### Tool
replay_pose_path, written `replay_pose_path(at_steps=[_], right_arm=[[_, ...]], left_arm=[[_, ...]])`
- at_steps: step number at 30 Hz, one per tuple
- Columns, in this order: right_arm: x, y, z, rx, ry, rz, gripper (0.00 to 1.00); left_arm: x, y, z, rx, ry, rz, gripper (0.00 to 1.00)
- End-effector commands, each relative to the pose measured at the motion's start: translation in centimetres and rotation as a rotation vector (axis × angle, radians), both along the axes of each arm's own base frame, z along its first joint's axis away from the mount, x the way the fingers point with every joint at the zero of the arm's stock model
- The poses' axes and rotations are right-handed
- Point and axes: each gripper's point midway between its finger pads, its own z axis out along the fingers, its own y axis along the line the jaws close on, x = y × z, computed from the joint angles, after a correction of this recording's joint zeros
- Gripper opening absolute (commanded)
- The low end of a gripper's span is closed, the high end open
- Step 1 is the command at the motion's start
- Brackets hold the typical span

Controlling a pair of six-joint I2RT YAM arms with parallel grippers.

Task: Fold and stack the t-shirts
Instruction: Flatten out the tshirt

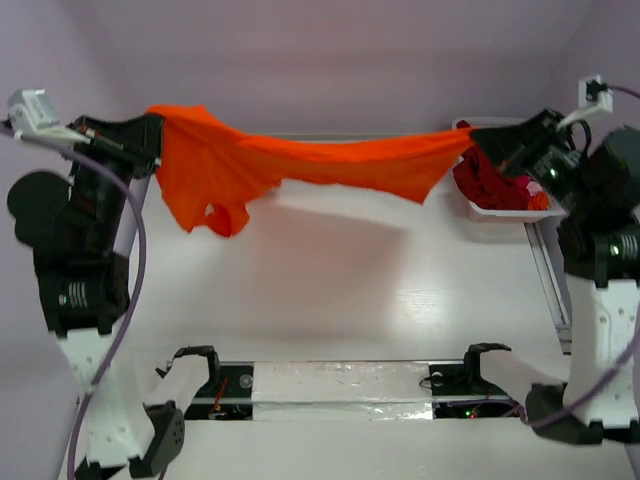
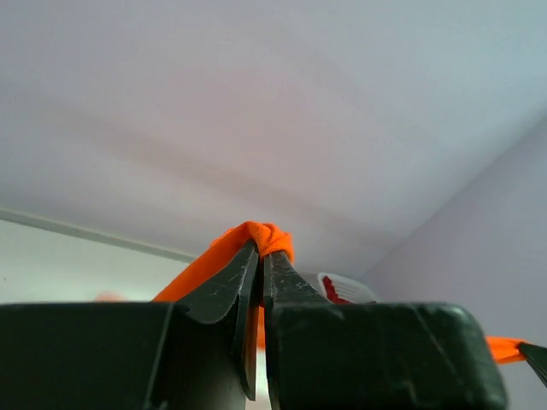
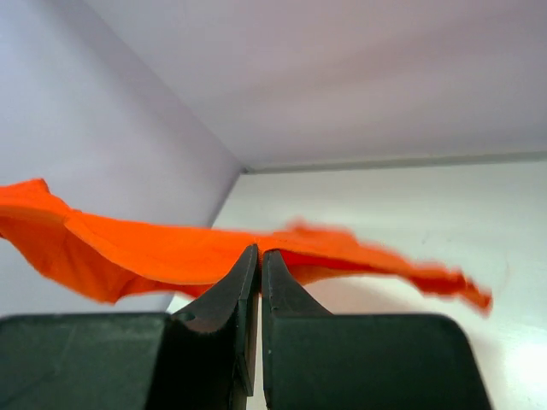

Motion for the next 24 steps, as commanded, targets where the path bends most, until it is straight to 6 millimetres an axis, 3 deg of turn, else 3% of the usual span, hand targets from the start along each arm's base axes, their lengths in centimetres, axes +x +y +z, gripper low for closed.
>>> replay_pose_path(at_steps=[1,2,3,6,8,10,11,12,14,15,16,19,20,22,23,24], right_arm=[[-4.5,-0.3,3.2,0.018,-0.169,-0.014,0.0],[-6.3,-0.2,3.4,0.024,-0.199,-0.011,0.0],[-7.2,-0.2,3.6,0.03,-0.219,-0.01,0.0],[-9.5,-0.3,4.0,0.037,-0.265,-0.011,0.0],[-9.8,-0.3,3.9,0.041,-0.271,-0.013,0.0],[-9.0,-0.4,3.3,0.041,-0.26,-0.018,0.0],[-8.4,-0.4,2.8,0.04,-0.244,-0.019,0.0],[-7.7,-0.4,2.3,0.039,-0.23,-0.022,0.0],[-5.2,-0.5,0.8,0.027,-0.184,-0.032,0.0],[-4.1,-0.8,0.3,0.023,-0.17,-0.053,0.0],[-2.1,-1.0,-1.0,0.014,-0.125,-0.062,0.0],[1.1,-1.2,-2.7,0.01,-0.069,-0.081,0.0],[3.3,-1.3,-4.3,0.009,-0.015,-0.086,0.0],[5.5,-1.4,-5.6,0.016,0.021,-0.096,0.0],[7.6,-1.3,-7.7,0.014,0.079,-0.097,0.0],[8.7,-1.3,-8.6,0.011,0.102,-0.098,0.0]], left_arm=[[-5.8,-0.9,2.3,0.01,-0.125,-0.031,0.0],[-6.9,-1.0,2.5,0.011,-0.138,-0.033,0.0],[-9.4,-1.2,3.3,0.016,-0.185,-0.034,0.0],[-13.5,-1.3,4.9,0.031,-0.258,-0.022,0.0],[-14.3,-1.3,5.2,0.042,-0.265,-0.012,0.0],[-13.1,-0.8,4.6,0.037,-0.24,0.007,0.0],[-12.0,-0.6,3.9,0.038,-0.217,0.014,0.0],[-9.2,-0.4,2.2,0.032,-0.163,0.019,0.0],[-6.1,0.1,0.3,0.026,-0.101,0.032,0.0],[-2.9,0.6,-1.9,0.016,-0.037,0.044,0.0],[-1.3,0.7,-2.8,0.011,-0.012,0.046,0.0],[3.8,1.4,-6.3,-0.016,0.083,0.065,0.0],[5.2,1.6,-7.1,-0.024,0.097,0.069,0.0],[8.4,2.0,-9.3,-0.037,0.158,0.081,0.0],[9.5,2.2,-10.1,-0.038,0.177,0.087,0.0],[11.9,2.5,-11.8,-0.039,0.227,0.096,0.0]])
